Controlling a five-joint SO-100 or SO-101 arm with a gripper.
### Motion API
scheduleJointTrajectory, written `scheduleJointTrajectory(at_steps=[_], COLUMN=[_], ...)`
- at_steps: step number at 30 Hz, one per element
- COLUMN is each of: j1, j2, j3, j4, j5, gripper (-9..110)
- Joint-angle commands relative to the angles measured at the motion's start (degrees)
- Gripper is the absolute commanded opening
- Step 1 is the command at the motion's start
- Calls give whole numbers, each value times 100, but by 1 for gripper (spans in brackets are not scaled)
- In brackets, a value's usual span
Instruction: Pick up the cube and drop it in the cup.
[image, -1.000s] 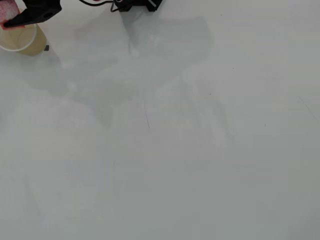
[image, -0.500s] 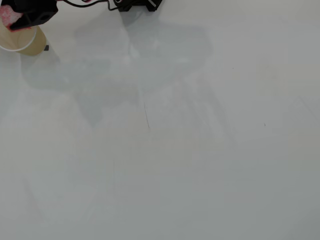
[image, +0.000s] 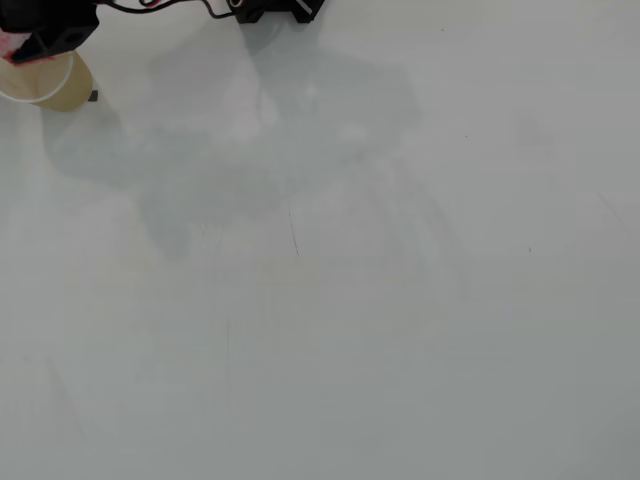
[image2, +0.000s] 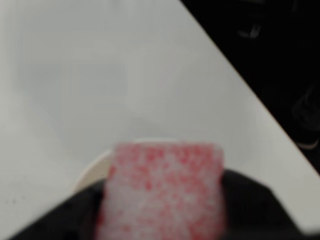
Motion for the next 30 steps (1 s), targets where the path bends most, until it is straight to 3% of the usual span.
scheduleJointTrajectory(at_steps=[1,30], j1=[-35,-158], j2=[-26,-475], j3=[-1072,-1301], j4=[88,422], j5=[0,9], gripper=[2,2])
